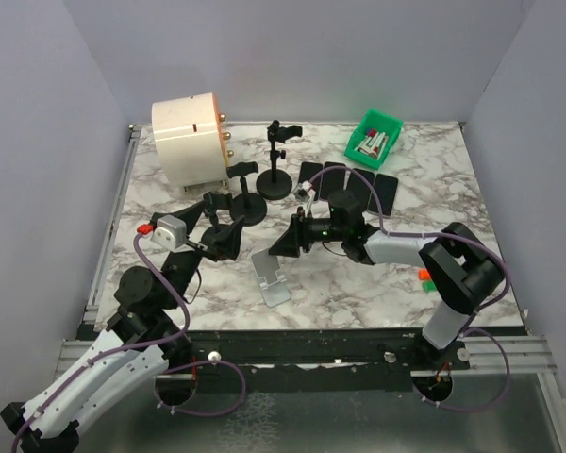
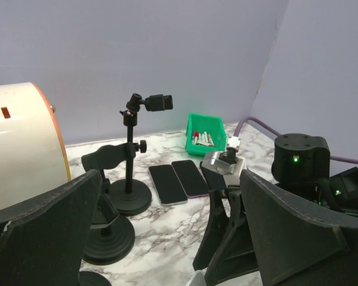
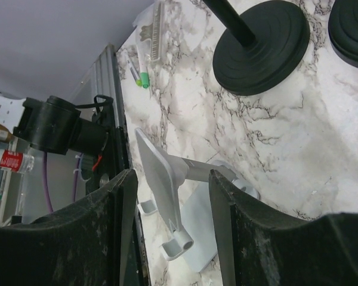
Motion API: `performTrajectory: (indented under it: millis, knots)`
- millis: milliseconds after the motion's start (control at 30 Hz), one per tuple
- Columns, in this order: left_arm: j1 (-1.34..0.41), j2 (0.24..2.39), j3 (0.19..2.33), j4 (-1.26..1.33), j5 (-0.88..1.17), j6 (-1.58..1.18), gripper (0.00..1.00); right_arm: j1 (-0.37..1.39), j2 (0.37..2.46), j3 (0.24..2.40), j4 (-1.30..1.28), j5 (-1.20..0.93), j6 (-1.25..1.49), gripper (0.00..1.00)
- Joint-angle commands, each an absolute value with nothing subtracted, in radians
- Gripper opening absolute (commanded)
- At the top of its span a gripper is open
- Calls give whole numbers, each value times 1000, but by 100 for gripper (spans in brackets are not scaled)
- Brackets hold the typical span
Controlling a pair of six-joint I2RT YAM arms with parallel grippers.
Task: Remove the phone from the phone stand
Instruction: Pick up the phone stand at the center of the board, then place the phone stand at the center of the board.
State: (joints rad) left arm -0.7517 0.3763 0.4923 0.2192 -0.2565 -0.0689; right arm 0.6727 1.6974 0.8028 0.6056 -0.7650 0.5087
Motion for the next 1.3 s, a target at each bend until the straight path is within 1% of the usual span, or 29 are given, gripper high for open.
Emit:
performTrajectory:
  millis: [0, 167, 300, 467, 600, 700, 733, 900, 1000, 1133, 1200, 1267]
  knots:
    - [-748, 372, 489, 221, -262, -61, 99, 687, 1744, 841, 646, -783, 515, 56]
    - [-747, 374, 492, 218, -258, -63, 99, 709, 1782, 865, 610, -788, 501, 52]
    - [-747, 376, 492, 218, -255, -70, 99, 713, 1803, 842, 671, -820, 544, 43]
    - [-747, 374, 494, 218, -247, -71, 99, 723, 1811, 806, 769, -873, 606, 27]
    - [-747, 356, 492, 219, -260, -74, 99, 735, 1798, 780, 845, -895, 648, 12]
    - [-747, 335, 489, 221, -277, -74, 99, 758, 1780, 795, 853, -891, 655, 2]
    - [-748, 327, 488, 222, -285, -75, 99, 768, 1776, 803, 854, -887, 658, 0]
    - [-752, 282, 488, 201, -343, -80, 99, 816, 1790, 870, 853, -888, 655, 0]
    - [-752, 252, 537, 32, -350, -129, 99, 825, 1793, 896, 851, -904, 644, 0]
    - [-751, 233, 670, -250, -297, -188, 99, 841, 1790, 931, 813, -914, 586, 0]
    - [-752, 222, 732, -329, -314, -197, 99, 859, 1813, 964, 813, -916, 571, 0]
    - [-752, 192, 757, -347, -327, -192, 99, 878, 1859, 1003, 826, -910, 570, 0]
